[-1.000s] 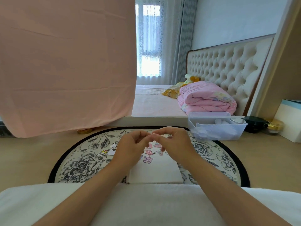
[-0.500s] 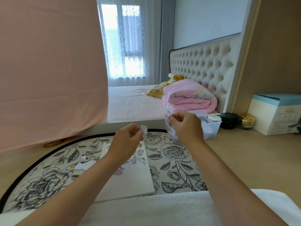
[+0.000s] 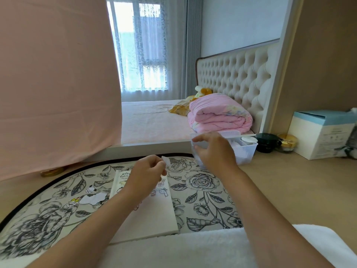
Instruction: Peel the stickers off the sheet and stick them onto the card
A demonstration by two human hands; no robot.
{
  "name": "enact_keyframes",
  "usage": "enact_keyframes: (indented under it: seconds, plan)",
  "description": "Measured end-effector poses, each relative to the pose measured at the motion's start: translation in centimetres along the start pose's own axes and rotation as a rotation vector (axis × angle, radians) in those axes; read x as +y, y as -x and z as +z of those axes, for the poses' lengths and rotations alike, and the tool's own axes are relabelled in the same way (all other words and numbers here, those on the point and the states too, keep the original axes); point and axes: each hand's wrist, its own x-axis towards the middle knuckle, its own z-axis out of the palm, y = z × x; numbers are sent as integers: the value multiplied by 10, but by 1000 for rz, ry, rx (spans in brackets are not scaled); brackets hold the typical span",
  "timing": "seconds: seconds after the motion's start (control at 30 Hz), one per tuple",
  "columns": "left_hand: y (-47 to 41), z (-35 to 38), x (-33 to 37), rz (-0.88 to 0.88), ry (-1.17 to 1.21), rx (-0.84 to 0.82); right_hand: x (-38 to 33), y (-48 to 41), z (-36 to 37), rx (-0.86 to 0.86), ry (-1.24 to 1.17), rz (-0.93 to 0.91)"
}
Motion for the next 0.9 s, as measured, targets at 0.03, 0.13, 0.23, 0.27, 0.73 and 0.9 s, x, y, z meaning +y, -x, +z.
enact_keyframes:
  seconds: [0.03, 0.13, 0.23, 0.27, 0.73, 0.9]
  plan:
    - [2, -4, 1, -24, 28, 3, -15, 4, 1, -65, -46, -54]
    - [11, -19, 0, -87, 82, 6, -52, 20, 10, -264, -92, -187]
    - [22, -35, -2, -139, 132, 15, -73, 35, 25, -277, 30, -350]
    - [26, -40, -3, -164, 151, 14, -77, 39, 30, -250, 58, -401]
    - [48, -67, -17, -299, 488, -49, -88, 60, 63, -91, -62, -428]
    - [56, -65, -32, -115, 355, 83, -93, 63, 66, -385, -630, 103]
